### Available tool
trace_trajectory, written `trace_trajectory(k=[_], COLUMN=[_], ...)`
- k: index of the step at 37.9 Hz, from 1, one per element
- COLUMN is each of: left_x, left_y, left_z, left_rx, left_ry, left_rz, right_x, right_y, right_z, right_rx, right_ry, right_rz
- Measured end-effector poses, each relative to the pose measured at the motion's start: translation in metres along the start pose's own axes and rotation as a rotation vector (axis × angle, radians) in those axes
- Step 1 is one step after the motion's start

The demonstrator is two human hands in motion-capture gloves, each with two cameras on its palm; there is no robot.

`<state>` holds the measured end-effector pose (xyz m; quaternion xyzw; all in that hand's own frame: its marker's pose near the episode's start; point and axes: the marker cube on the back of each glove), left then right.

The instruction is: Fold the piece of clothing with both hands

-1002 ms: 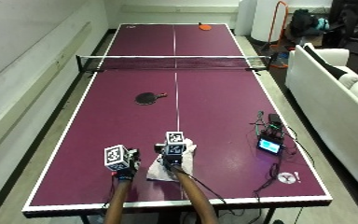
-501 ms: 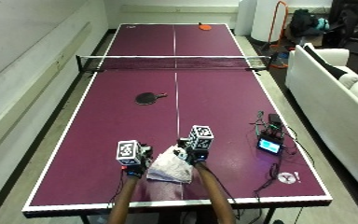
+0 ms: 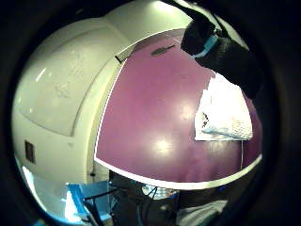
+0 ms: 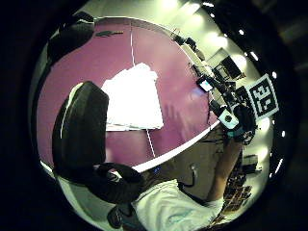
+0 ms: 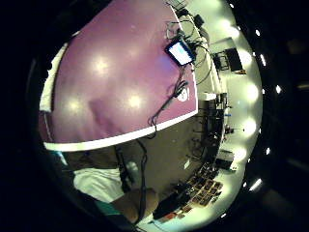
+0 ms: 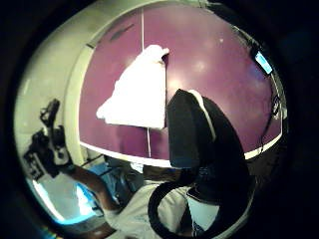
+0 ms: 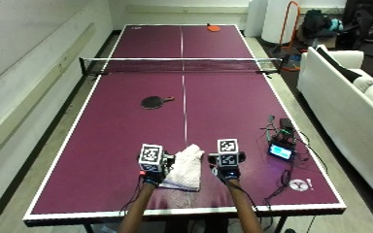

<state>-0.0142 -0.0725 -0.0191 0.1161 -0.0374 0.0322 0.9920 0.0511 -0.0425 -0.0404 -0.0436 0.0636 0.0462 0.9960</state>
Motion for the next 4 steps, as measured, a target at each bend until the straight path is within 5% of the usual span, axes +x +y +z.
trace_trajectory(k=[4], left_x=[0.0036], left_y=[-0.0029], left_z=[0.0057], left_rx=[-0.005], left_ry=[-0.011], left_rz=[0.008], right_x=[-0.0065], right_y=[-0.0048], right_z=[0.0071], right_rx=[-0.001], right_ry=[0.018], right_rz=[-0.003])
